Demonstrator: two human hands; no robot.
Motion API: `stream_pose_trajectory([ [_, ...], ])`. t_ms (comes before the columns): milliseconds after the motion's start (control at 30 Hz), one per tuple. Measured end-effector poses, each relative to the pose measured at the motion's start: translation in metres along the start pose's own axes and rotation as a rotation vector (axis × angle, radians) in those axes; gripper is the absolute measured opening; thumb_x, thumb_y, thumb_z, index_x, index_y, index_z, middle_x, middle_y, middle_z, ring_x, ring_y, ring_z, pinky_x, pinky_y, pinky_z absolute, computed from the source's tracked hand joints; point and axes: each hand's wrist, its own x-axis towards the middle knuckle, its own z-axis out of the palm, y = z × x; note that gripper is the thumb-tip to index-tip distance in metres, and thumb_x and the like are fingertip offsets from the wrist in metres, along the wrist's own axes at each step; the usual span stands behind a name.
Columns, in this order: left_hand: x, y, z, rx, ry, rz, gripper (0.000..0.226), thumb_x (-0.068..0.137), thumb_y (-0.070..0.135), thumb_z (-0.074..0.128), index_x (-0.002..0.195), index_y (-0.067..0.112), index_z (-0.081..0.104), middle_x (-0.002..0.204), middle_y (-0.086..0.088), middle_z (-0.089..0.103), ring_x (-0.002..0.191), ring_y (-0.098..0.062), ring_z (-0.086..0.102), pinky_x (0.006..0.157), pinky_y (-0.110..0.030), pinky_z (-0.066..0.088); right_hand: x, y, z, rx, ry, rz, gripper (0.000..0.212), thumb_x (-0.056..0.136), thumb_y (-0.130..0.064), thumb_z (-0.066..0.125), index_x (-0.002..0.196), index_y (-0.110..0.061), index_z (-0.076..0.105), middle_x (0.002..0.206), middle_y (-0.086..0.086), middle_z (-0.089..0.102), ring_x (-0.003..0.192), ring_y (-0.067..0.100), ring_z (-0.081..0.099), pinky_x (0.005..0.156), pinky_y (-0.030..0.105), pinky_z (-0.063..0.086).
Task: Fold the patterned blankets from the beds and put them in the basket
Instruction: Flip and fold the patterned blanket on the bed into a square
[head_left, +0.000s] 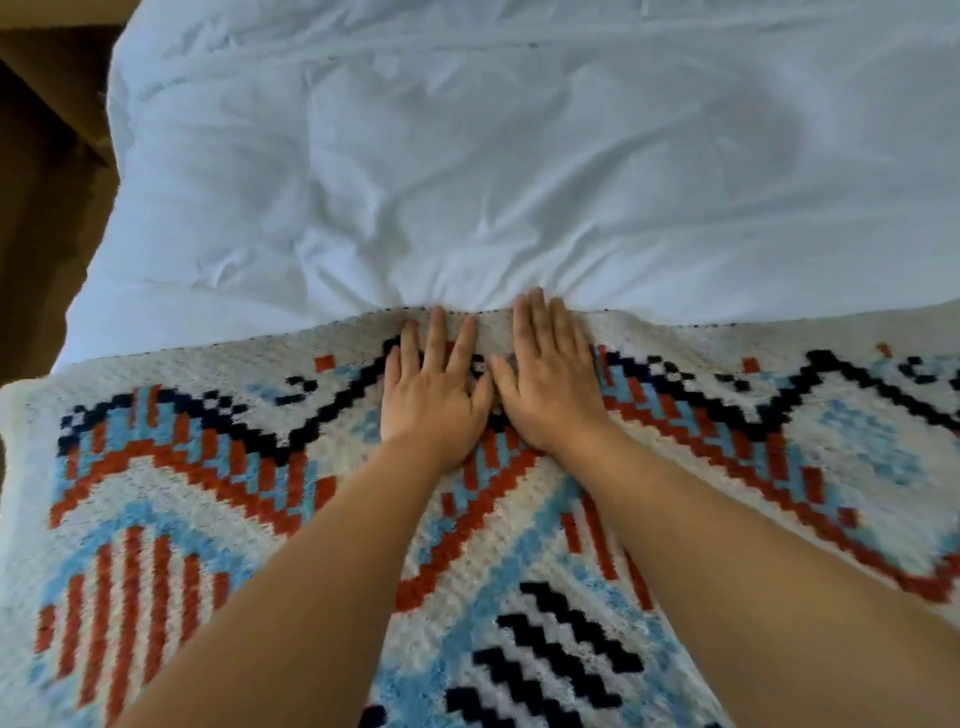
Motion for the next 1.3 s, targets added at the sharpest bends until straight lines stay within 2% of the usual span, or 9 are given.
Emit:
stream_pose_trajectory([
  [67, 0.0, 0.005, -0.007, 0.024, -0.048, -0.021, 0.061, 0.094, 0.051, 0.016, 0.145, 0.032, -0.013, 0.154, -0.002, -0.02, 0.141, -0.027, -0.014, 0.113, -0.039, -0.007, 0.0, -0.002, -0.009, -0.012, -0.016, -0.005, 0.066, 0.096, -0.046, 0.018, 0.145, -0.013, -0.013, 0.156, 0.007, -0.015, 0.143, 0.021, -0.014, 0.109, 0.034, -0.019],
  [167, -0.026, 0.016, -0.015, -0.022, -0.009, -0.059, 0.06, 0.096, 0.047, 0.018, 0.146, 0.028, -0.008, 0.154, -0.004, -0.019, 0.141, -0.025, -0.017, 0.112, -0.039, -0.009, -0.033, -0.004, -0.015, -0.024, -0.037, -0.008, 0.065, 0.096, -0.049, 0.013, 0.144, -0.015, -0.015, 0.155, 0.005, -0.017, 0.142, 0.019, -0.018, 0.108, 0.037, -0.022],
  [367, -0.124, 0.029, -0.011, -0.017, -0.022, -0.143, 0.061, 0.096, 0.048, 0.014, 0.147, 0.022, -0.005, 0.155, -0.004, -0.014, 0.141, -0.02, -0.017, 0.11, -0.036, -0.012, -0.127, 0.005, -0.027, 0.012, -0.166, -0.055, 0.062, 0.097, -0.047, 0.012, 0.147, -0.013, -0.004, 0.157, 0.006, -0.008, 0.143, 0.019, -0.012, 0.113, 0.035, -0.013],
  [533, -0.231, 0.059, 0.008, -0.061, -0.073, -0.204, 0.062, 0.095, 0.05, 0.013, 0.147, 0.025, -0.009, 0.155, -0.002, -0.016, 0.141, -0.02, -0.018, 0.112, -0.039, -0.01, -0.21, 0.025, -0.04, -0.044, -0.254, -0.06, 0.065, 0.097, -0.048, 0.012, 0.146, -0.011, -0.009, 0.156, 0.009, -0.014, 0.142, 0.021, -0.016, 0.114, 0.035, -0.013],
  [733, -0.338, 0.097, 0.033, -0.091, -0.169, -0.229, 0.062, 0.096, 0.051, 0.012, 0.146, 0.025, -0.013, 0.154, 0.0, -0.018, 0.14, -0.019, -0.021, 0.112, -0.04, -0.011, -0.315, 0.085, -0.062, -0.302, -0.369, 0.142, 0.067, 0.095, -0.052, 0.006, 0.145, -0.012, -0.014, 0.155, 0.01, -0.016, 0.143, 0.024, -0.014, 0.115, 0.039, -0.007],
  [800, -0.352, 0.109, 0.031, -0.097, -0.171, -0.205, 0.062, 0.096, 0.05, 0.014, 0.146, 0.024, -0.011, 0.155, -0.001, -0.018, 0.14, -0.02, -0.021, 0.113, -0.04, -0.009, -0.343, 0.087, -0.067, -0.281, -0.357, 0.156, 0.067, 0.095, -0.052, 0.006, 0.145, -0.011, -0.013, 0.155, 0.01, -0.015, 0.143, 0.024, -0.014, 0.114, 0.038, -0.009],
  [933, -0.378, 0.144, 0.022, -0.085, -0.192, -0.068, 0.062, 0.097, 0.049, 0.017, 0.147, 0.022, -0.007, 0.155, -0.002, -0.015, 0.141, -0.019, -0.018, 0.114, -0.041, -0.006, -0.387, 0.08, -0.082, -0.233, -0.353, 0.054, 0.064, 0.096, -0.05, 0.009, 0.147, -0.014, -0.008, 0.156, 0.009, -0.01, 0.143, 0.025, -0.011, 0.114, 0.038, -0.007],
  [1067, -0.402, 0.174, 0.017, -0.086, -0.18, -0.041, 0.061, 0.098, 0.047, 0.018, 0.147, 0.021, -0.005, 0.156, -0.002, -0.012, 0.142, -0.019, -0.015, 0.114, -0.04, -0.004, -0.416, 0.09, -0.101, -0.2, -0.323, 0.078, 0.064, 0.097, -0.049, 0.013, 0.148, -0.012, -0.003, 0.157, 0.009, -0.004, 0.144, 0.025, -0.007, 0.115, 0.038, -0.002],
  [1300, -0.392, 0.227, 0.006, -0.109, -0.163, 0.011, 0.061, 0.097, 0.048, 0.02, 0.148, 0.023, -0.003, 0.157, -0.001, -0.005, 0.143, -0.018, -0.009, 0.114, -0.041, 0.002, -0.42, 0.154, -0.15, -0.23, -0.305, 0.11, 0.064, 0.098, -0.047, 0.019, 0.147, -0.011, -0.002, 0.157, 0.012, -0.002, 0.144, 0.028, -0.003, 0.116, 0.04, 0.002],
])
